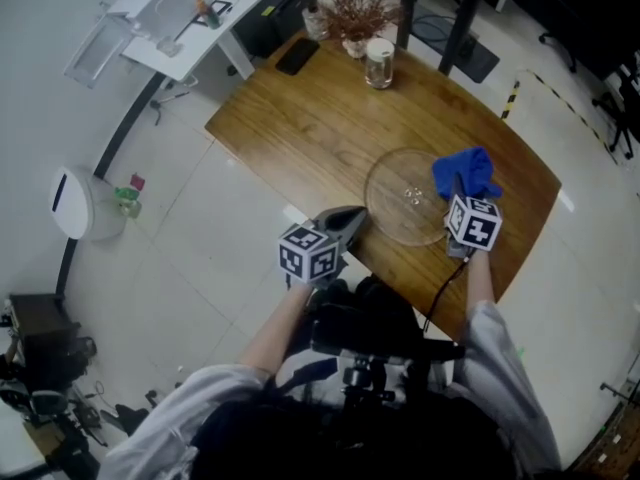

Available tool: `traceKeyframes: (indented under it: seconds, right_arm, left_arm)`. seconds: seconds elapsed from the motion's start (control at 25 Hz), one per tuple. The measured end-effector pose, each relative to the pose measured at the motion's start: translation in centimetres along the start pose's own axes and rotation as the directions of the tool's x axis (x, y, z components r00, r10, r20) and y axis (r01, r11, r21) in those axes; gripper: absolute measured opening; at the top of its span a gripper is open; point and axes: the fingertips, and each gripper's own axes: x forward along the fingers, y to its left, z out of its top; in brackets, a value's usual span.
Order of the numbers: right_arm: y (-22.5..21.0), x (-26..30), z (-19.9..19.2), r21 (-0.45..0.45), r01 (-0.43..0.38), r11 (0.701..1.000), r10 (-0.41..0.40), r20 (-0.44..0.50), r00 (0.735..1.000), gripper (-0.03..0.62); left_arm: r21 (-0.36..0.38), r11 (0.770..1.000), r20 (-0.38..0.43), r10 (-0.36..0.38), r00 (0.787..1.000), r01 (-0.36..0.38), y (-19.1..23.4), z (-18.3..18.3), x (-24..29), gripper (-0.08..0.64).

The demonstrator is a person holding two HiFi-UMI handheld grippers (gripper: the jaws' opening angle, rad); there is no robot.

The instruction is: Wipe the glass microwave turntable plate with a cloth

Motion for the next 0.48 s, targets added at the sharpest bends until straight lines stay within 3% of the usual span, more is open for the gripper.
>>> traceKeyframes:
  seconds: [0.2, 0.48]
  right_arm:
    - [-0.3, 0.3, -1.8, 0.004, 0.023, 1.000, -0.022, -0.058, 0.998, 0.080]
    - [2.8, -3.8, -5.4, 0.055, -0.041, 0.998, 0.044, -0.062, 0.997, 0.080]
  left_arm:
    - [0.008, 1.000, -0.006, -0.006, 1.000, 0.006, -0.1, -0.2, -0.2, 0.000]
    - [0.016, 0.999, -0.027, -0.042, 0.999, 0.043, -0.6, -0.6, 0.1, 0.000]
